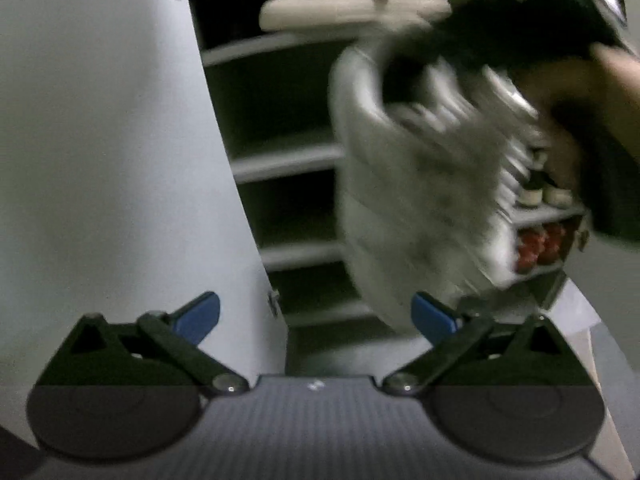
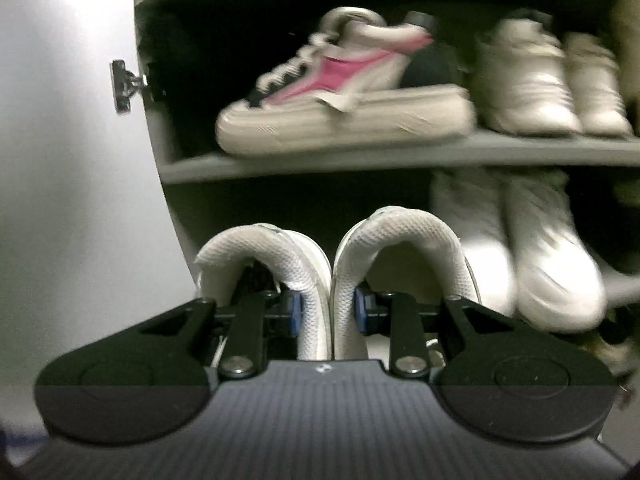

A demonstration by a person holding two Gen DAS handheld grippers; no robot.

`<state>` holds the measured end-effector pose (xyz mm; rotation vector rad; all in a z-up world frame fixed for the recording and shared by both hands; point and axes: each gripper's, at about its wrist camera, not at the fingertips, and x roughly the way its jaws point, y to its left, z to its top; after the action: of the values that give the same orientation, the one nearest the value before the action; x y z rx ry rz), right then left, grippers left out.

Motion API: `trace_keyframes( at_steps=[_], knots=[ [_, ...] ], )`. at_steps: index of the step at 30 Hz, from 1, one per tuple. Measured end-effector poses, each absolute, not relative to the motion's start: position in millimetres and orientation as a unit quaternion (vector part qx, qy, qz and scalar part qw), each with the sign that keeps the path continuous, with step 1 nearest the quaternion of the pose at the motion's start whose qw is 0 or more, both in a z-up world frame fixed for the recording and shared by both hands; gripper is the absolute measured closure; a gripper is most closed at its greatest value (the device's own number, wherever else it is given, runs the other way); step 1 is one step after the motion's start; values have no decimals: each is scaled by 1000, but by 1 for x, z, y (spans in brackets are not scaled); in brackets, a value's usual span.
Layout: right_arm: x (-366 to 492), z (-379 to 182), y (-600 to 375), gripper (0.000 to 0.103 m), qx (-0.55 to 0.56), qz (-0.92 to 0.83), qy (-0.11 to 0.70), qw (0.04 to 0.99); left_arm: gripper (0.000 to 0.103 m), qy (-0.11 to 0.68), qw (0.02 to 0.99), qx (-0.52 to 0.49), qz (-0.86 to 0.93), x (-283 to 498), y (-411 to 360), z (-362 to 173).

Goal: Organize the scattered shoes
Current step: 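Carry the held sneakers with the right gripper toward the cabinet, then lower the sneakers onto the shelf below the pink sneaker, open right gripper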

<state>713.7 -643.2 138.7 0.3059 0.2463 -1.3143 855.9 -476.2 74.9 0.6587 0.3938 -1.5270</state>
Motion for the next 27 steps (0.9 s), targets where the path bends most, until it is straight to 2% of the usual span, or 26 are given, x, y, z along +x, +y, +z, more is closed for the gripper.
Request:
trace_keyframes(
  at_steps=[8,11,16,23,27],
  knots=[
    [757,117,-723,74,129,-609,115,774,0,152,665,329,-653,846,-528,49],
    [764,113,-741,73,120,-609,115,775,0,185,675,317,-640,847,-548,37],
    [771,108,-759,72,114,-613,130,771,0,195,674,320,-637,837,-567,22],
    [771,112,-817,71,178,-620,163,746,0,215,674,316,-632,817,-597,3],
    [772,111,-823,71,178,-617,172,747,0,277,680,301,-608,822,-617,-7]
  ],
)
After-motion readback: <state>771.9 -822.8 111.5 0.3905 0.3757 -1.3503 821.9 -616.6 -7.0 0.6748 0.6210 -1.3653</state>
